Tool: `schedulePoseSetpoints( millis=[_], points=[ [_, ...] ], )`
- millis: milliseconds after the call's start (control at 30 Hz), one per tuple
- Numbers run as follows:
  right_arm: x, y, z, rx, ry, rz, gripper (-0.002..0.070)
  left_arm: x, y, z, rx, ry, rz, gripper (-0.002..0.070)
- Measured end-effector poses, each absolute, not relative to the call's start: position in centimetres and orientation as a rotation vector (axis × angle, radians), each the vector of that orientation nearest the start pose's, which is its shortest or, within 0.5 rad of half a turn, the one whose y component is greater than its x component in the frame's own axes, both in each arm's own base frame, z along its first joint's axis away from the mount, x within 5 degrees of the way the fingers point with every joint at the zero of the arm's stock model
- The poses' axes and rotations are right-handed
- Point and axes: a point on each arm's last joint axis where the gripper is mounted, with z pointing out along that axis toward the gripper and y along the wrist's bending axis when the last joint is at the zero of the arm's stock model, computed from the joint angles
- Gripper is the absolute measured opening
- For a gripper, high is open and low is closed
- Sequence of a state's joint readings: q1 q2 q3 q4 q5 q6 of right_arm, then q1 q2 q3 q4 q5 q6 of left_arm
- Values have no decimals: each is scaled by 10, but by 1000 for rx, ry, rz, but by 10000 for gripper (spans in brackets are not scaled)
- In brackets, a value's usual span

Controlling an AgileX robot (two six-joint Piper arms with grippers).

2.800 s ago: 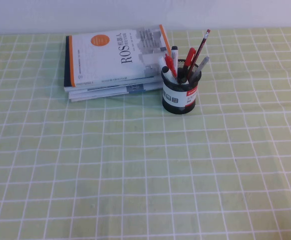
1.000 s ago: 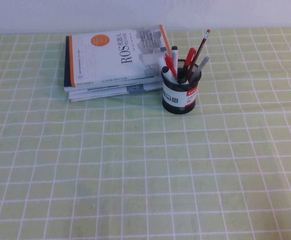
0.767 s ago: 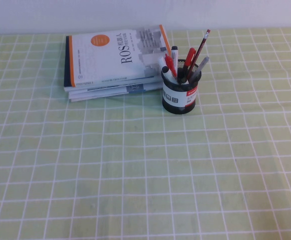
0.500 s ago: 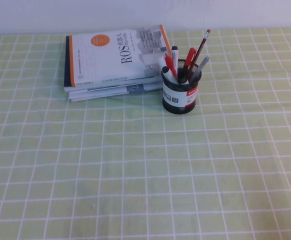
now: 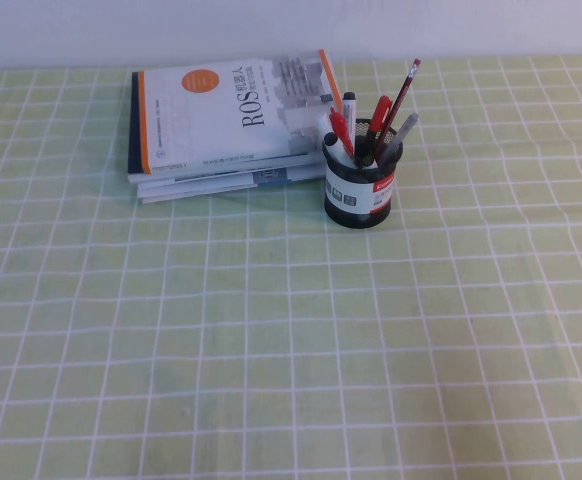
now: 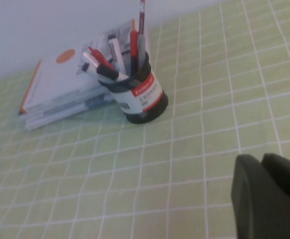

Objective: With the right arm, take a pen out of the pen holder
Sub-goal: 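Take a marker out of the pen holder and lay it on the table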

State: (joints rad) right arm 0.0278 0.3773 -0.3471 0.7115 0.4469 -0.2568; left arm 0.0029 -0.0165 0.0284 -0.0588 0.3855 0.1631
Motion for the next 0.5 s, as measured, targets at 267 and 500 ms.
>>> schedulePoseSetpoints(
  millis=[267, 500],
  points=[
    [147, 34, 285, 48, 2049, 526, -13, 52, -2, 170, 115, 1877, 56, -5],
    [189, 50, 288, -59, 2045, 544, -13, 52, -2, 170, 115, 1877, 56, -5]
  ],
)
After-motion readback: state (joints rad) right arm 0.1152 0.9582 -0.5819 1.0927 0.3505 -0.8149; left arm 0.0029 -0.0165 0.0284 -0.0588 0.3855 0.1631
